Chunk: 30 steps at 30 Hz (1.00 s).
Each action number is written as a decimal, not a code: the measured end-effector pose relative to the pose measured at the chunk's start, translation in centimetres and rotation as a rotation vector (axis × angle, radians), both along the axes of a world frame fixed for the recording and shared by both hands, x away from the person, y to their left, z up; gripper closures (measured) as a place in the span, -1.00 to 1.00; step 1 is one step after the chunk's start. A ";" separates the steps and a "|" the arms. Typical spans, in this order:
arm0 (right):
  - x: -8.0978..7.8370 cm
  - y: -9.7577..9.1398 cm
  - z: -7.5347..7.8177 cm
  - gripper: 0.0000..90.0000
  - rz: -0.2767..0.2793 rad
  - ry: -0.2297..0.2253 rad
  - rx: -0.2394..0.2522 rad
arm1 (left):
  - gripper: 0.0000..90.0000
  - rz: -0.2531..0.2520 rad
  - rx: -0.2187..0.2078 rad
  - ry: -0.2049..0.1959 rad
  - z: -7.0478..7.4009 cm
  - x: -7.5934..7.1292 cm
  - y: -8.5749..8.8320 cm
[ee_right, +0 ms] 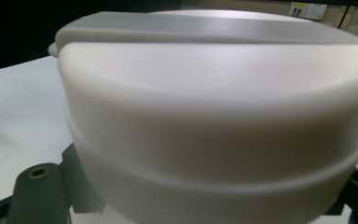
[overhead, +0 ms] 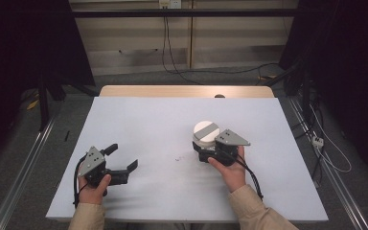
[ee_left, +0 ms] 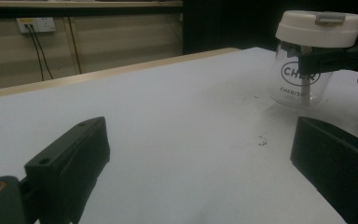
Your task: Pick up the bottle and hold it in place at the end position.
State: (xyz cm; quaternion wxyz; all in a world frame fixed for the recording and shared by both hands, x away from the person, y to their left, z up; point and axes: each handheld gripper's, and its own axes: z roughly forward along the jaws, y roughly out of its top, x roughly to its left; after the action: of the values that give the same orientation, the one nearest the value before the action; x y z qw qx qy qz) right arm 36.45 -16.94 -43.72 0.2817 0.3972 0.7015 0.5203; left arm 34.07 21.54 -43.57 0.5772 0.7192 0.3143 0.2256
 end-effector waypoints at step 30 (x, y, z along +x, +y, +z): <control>0.5 -0.2 0.0 -0.58 -0.016 0.011 -0.007 | -0.91 -0.013 -0.006 0.004 0.0 0.3 -0.6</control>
State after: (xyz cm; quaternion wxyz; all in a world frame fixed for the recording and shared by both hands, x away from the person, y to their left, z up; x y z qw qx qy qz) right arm 36.92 -17.14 -43.69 0.2832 0.4046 0.7016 0.5136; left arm 34.38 20.98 -43.59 0.5802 0.7200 0.3114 0.2192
